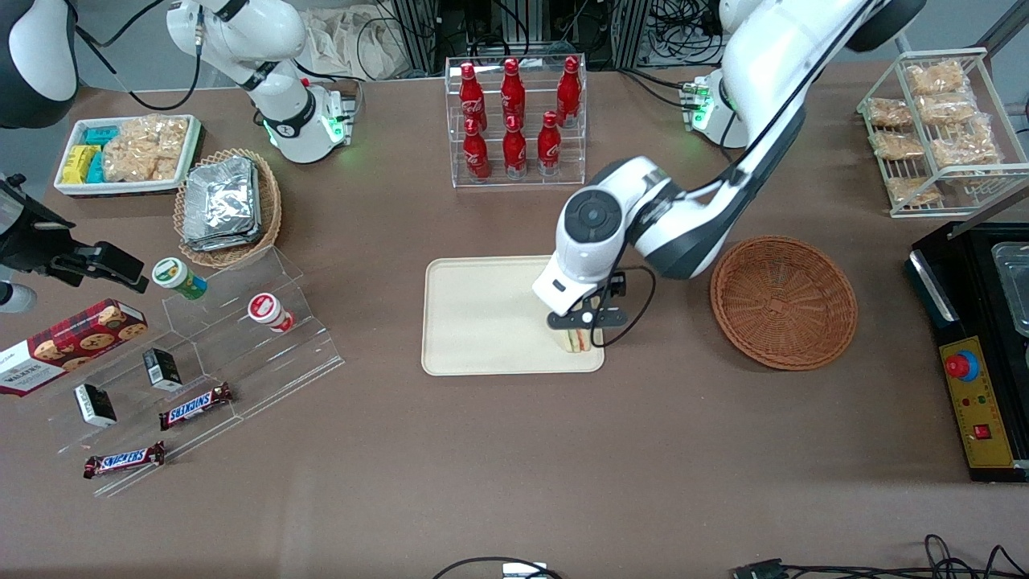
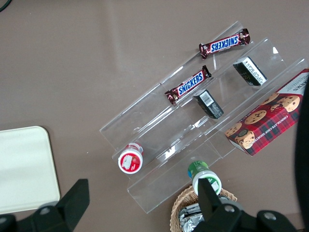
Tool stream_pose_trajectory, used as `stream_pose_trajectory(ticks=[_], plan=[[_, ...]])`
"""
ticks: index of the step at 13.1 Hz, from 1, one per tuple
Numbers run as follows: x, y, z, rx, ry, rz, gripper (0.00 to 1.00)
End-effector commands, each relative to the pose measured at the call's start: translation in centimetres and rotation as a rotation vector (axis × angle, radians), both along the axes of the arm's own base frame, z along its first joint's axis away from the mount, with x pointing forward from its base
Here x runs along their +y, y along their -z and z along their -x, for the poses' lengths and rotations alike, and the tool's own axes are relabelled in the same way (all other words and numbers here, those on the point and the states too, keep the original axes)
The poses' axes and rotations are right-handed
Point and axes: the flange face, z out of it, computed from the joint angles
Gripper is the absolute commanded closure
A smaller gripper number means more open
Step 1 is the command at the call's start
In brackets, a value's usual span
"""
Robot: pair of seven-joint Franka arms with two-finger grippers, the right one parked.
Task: Place sandwich from basket to tray
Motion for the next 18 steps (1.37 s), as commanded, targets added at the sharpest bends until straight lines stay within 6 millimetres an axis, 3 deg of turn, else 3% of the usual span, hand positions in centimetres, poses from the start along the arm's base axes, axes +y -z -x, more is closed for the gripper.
stream_pose_trajectory(ticks=[1,3,5,8,11,13,15,18], plan=[[3.2,-9.2,1.0,-0.044,0.003,-0.014,0.00],[8.3,-14.5,0.8,-0.051,0.003,-0.011,0.00],[15.8,-17.7,-0.4,-0.010,0.033,-0.002,0.00],[24.9,-20.2,-0.2,0.020,0.040,-0.030,0.00],[31.7,-22.2,-0.1,0.015,0.032,-0.017,0.00],[34.2,-23.1,-0.3,0.015,0.066,-0.018,0.00],[34.9,-24.2,-0.5,0.012,0.094,-0.015,0.00],[36.7,-24.2,-1.3,0.007,0.106,-0.002,0.00]])
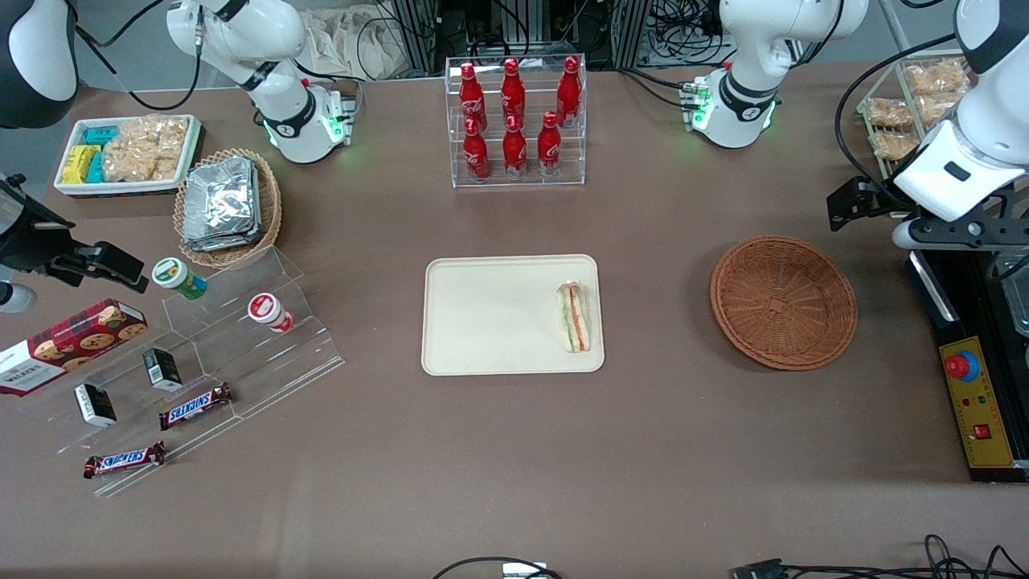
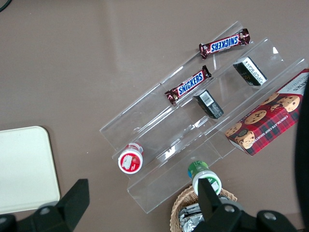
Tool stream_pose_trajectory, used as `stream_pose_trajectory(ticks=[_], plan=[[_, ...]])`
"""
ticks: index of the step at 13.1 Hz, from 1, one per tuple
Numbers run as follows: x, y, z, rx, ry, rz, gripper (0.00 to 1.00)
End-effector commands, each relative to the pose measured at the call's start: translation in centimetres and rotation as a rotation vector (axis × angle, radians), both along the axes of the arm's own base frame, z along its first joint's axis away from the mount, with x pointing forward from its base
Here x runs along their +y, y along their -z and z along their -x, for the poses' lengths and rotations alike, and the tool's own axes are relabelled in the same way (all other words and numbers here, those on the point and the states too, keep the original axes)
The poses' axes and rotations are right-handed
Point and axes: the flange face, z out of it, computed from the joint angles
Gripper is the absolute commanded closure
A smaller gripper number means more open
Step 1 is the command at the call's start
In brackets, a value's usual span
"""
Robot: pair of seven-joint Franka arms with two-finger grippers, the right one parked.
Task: Place sandwich from basket to tray
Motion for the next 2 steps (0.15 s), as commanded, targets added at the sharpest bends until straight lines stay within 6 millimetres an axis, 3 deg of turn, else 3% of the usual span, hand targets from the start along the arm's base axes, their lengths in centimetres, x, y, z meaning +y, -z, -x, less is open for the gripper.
stream_pose_trajectory(ticks=[1,2], plan=[[1.67,-0.75,-0.62,0.002,-0.006,0.018,0.00],[1.59,-1.08,-0.93,0.001,-0.003,0.020,0.00]])
